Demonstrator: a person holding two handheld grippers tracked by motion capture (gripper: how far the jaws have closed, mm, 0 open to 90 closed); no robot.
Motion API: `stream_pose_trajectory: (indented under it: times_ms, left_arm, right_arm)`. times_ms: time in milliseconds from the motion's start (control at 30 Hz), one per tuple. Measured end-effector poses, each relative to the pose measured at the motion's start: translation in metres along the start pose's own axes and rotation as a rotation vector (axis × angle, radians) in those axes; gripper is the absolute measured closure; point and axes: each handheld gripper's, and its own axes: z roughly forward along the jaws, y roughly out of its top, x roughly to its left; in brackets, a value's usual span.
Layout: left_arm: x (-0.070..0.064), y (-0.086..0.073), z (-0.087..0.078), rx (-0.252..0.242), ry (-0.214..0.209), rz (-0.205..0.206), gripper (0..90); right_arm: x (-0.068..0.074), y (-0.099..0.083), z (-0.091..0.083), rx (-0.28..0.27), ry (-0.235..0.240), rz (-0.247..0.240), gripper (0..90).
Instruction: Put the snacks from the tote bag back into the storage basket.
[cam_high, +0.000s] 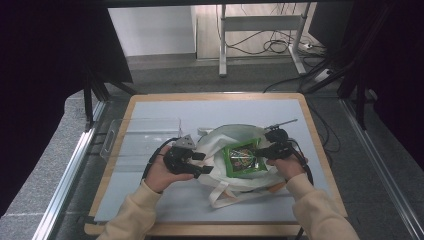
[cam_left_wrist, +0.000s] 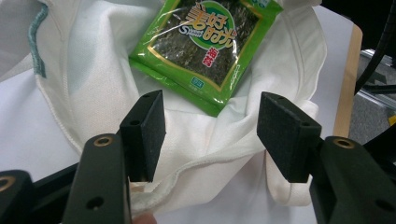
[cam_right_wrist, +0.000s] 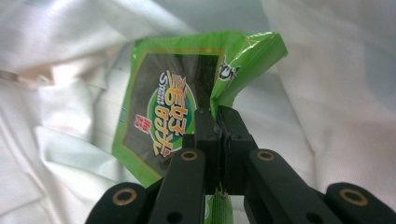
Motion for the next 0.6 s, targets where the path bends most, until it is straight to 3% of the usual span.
stream_pose_trajectory:
  times_ms: [267,600]
  left_arm:
    - [0.0,0.0,0.0,0.0,0.0,0.001,41.7]
    - [0.0,0.0,0.001,0.001,0.0,0.005,41.7]
  right_arm:
    - [-0.008,-0.005,0.002,0.019,-0.01,0.036,87.4]
    - [-0.009,-0.005,-0.017,-0.035,-0.013,0.02,88.0]
